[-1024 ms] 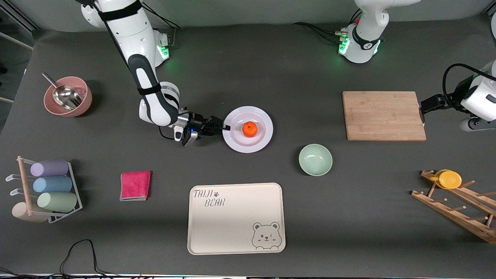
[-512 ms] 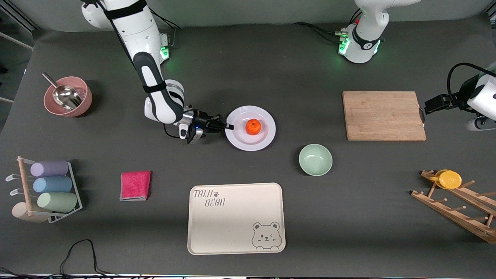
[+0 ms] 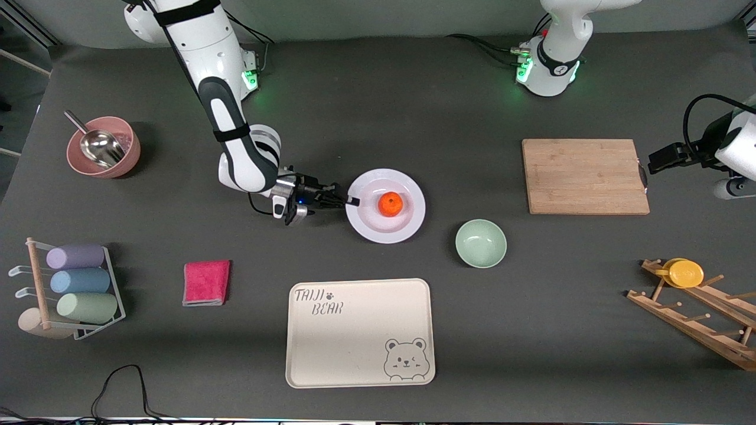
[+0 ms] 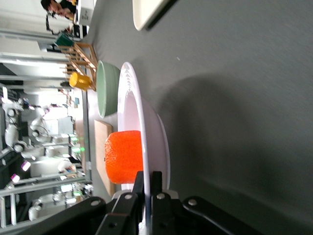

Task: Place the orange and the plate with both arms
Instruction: 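Grasp the white plate rim with the right gripper, then slide the plate with the right gripper onto the cream tray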

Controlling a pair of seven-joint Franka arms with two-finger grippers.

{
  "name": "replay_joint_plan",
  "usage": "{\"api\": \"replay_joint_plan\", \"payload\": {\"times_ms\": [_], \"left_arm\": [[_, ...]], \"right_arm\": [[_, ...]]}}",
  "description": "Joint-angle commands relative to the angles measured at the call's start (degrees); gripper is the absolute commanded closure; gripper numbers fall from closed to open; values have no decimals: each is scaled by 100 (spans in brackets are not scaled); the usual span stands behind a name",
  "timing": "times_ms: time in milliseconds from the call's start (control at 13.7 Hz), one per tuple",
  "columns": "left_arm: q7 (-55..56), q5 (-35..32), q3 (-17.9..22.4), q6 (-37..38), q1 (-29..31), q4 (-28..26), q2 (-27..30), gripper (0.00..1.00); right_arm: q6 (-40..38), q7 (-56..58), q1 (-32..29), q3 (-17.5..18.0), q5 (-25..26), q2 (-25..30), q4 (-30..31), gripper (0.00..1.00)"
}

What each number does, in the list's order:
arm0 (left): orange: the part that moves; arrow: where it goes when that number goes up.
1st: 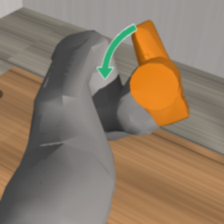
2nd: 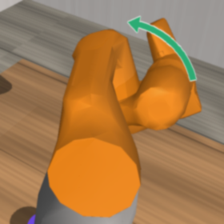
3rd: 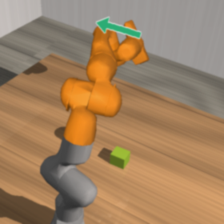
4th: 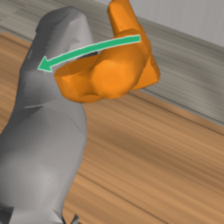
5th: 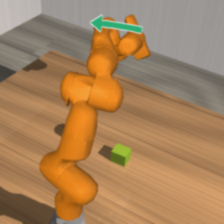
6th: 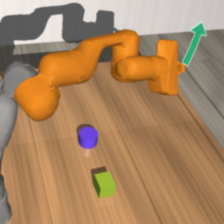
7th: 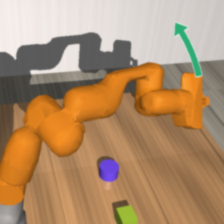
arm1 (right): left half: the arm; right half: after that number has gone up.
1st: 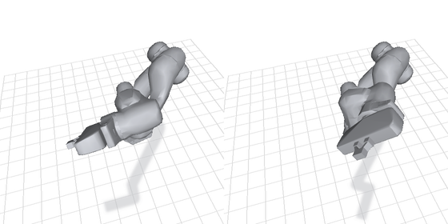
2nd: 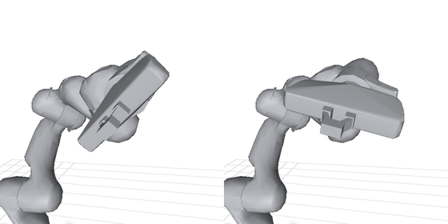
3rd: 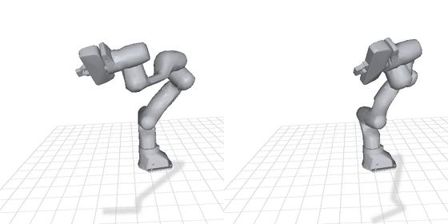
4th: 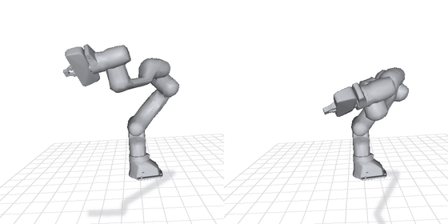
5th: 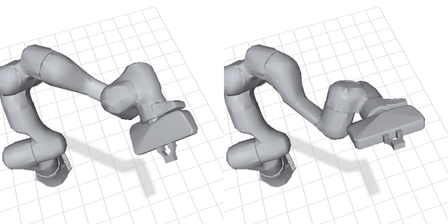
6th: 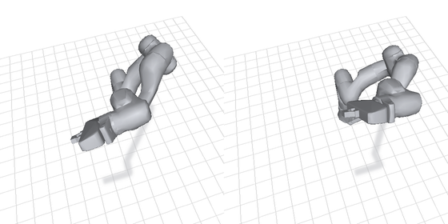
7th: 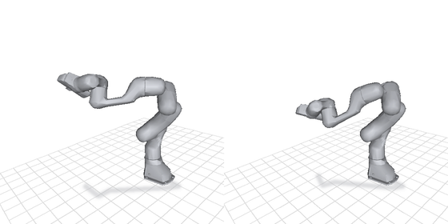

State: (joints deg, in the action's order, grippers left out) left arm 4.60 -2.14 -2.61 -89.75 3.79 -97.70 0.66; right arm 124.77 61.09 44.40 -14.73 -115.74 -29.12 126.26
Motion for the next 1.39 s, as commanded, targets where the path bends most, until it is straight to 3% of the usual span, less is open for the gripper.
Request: {"api": "replay_joint_plan", "payload": {"times_ms": [0,439,878,1024,1317], "left_arm": [[-38,73,-12,90,34,93,-5,0],[-38,73,-3,89,34,93,-22,0],[-38,91,-3,54,34,93,-22,0],[-38,91,-3,54,34,93,-14,0],[-38,91,-3,54,34,85,-22,0]], "right_arm": [[3,-553,24,-126,-36,144,-259,100],[-5,-2168,-19,-759,1016,135,-1338,100],[-189,-3742,-740,-759,2458,-268,-2849,100],[-216,-3972,-941,-759,2740,-540,-3342,100],[-216,-4086,-1275,-742,2653,-1541,-4641,100]]}}
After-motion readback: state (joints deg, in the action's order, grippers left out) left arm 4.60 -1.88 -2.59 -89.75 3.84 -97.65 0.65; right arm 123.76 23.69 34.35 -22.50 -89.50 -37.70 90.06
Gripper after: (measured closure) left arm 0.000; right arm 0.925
